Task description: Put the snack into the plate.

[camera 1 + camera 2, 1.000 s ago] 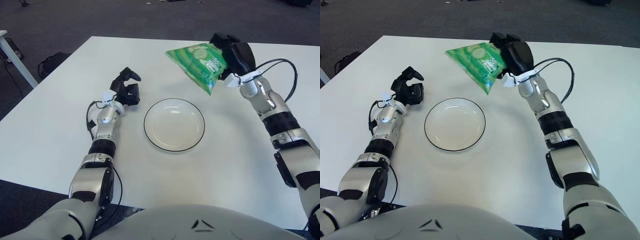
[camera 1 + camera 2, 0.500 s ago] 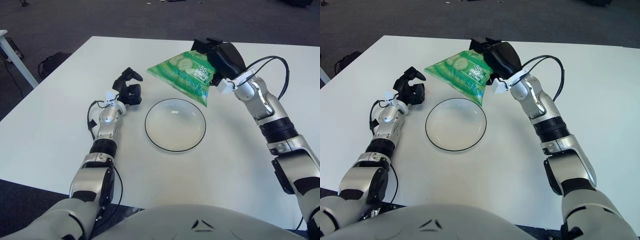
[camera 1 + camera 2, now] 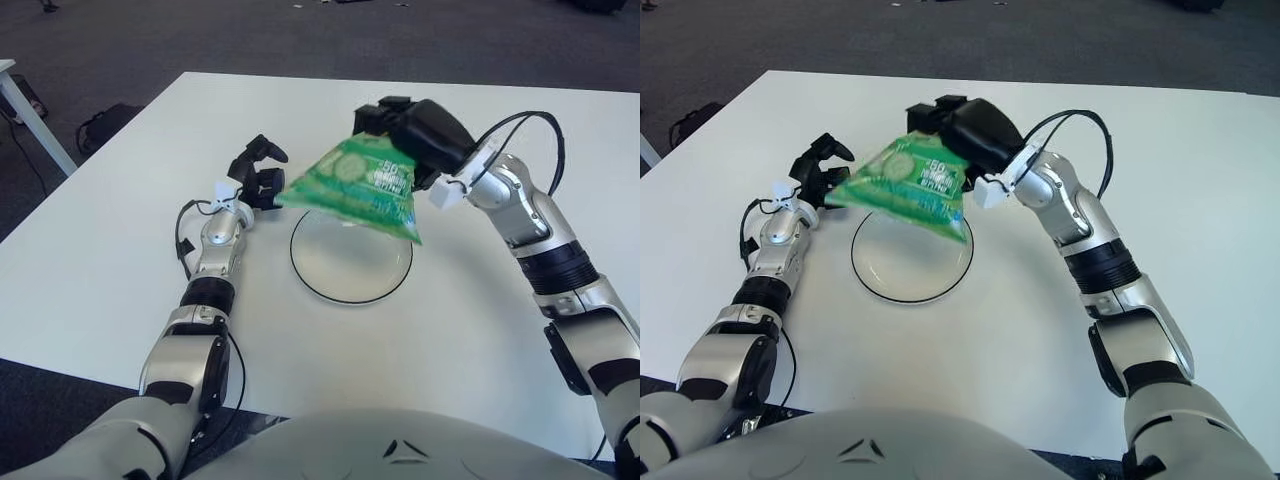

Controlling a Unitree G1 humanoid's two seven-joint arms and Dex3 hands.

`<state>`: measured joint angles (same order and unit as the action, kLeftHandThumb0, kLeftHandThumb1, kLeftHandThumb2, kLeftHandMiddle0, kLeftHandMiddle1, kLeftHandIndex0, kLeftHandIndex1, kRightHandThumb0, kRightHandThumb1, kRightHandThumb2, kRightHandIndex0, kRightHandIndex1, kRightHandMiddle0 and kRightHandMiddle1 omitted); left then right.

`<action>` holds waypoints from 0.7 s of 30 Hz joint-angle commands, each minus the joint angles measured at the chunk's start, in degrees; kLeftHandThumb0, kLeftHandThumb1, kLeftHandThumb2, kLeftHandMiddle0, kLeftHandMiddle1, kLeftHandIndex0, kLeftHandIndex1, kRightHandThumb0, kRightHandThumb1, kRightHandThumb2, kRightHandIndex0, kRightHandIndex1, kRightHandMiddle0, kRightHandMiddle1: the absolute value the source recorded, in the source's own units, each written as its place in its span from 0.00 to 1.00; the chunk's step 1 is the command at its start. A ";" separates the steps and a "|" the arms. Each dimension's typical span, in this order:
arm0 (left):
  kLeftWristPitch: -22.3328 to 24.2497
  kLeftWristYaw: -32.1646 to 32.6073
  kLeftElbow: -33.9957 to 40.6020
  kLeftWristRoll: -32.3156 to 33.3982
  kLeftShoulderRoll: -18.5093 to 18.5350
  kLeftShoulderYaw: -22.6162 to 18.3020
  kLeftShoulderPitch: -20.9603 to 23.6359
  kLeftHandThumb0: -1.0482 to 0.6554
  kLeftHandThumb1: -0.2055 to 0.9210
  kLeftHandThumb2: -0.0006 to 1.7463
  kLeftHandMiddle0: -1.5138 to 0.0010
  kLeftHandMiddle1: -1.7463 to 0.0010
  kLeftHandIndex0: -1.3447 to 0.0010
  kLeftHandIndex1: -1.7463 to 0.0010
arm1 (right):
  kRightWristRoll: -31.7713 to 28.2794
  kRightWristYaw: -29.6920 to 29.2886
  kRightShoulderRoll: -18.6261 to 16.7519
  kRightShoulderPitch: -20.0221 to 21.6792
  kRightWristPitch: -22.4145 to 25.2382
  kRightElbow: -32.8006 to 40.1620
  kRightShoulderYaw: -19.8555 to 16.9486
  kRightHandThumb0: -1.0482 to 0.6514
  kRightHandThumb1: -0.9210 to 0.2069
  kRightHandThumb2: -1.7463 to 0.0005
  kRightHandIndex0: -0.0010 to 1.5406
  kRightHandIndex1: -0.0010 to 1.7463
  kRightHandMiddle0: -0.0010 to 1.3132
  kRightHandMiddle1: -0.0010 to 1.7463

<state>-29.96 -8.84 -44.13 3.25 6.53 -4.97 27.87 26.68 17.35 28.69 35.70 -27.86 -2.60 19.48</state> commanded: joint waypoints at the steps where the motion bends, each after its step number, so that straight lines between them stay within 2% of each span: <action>1: 0.28 1.83 -2.94 -1.99 -2.74 1.55 -7.41 0.35 0.55 0.68 0.20 0.00 0.61 0.00 | -3.78 6.87 3.01 -1.69 -1.84 0.58 1.36 0.56 0.50 0.34 0.14 0.85 0.14 0.88; 2: 0.09 2.21 -2.79 -2.16 -2.89 1.63 -7.47 0.35 0.55 0.68 0.21 0.00 0.61 0.00 | -4.27 8.03 3.34 -1.64 -2.37 0.39 1.49 0.53 0.54 0.34 0.09 0.72 0.09 0.78; 4: -0.24 2.86 -2.56 -2.50 -3.08 1.79 -7.60 0.35 0.56 0.68 0.21 0.00 0.61 0.00 | -4.88 9.91 3.90 -1.13 -4.07 -0.40 1.71 0.49 0.57 0.34 0.05 0.57 0.05 0.67; 5: -0.65 3.21 -2.62 -2.78 -3.12 1.90 -7.61 0.35 0.56 0.68 0.21 0.00 0.61 0.00 | -4.27 10.40 4.41 -0.42 -6.43 -1.69 2.26 0.48 0.58 0.34 0.03 0.48 0.03 0.61; 6: -0.99 3.51 -2.70 -3.07 -3.13 2.01 -7.60 0.35 0.56 0.68 0.20 0.00 0.61 0.00 | -3.31 10.40 4.75 0.36 -8.96 -3.44 2.82 0.45 0.57 0.36 0.02 0.40 0.02 0.58; 7: -1.20 3.75 -2.75 -3.29 -3.16 2.10 -7.58 0.35 0.55 0.68 0.20 0.00 0.61 0.00 | -2.64 10.38 4.92 0.87 -10.76 -4.73 3.10 0.40 0.54 0.39 0.02 0.28 0.02 0.51; 9: -1.33 3.93 -2.87 -3.57 -3.08 2.33 -7.56 0.35 0.54 0.69 0.20 0.00 0.60 0.00 | -0.99 9.70 5.09 1.89 -14.47 -7.66 3.64 0.32 0.48 0.44 0.01 0.12 0.01 0.41; 12: -1.79 3.93 -3.11 -3.65 -3.02 2.63 -7.57 0.35 0.53 0.70 0.19 0.00 0.59 0.00 | -0.40 10.15 5.30 2.66 -17.06 -9.52 3.86 0.25 0.41 0.52 0.00 0.04 0.00 0.29; 21: -1.67 6.90 -2.97 -6.91 -2.26 4.17 -8.02 0.35 0.53 0.70 0.18 0.00 0.59 0.00 | -0.96 13.27 4.98 3.45 -18.28 -11.16 4.26 0.20 0.38 0.61 0.00 0.00 0.00 0.12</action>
<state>-31.36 -3.60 -42.72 -1.22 6.08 -2.53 27.59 25.97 29.46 33.45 37.88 -45.57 -13.02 23.37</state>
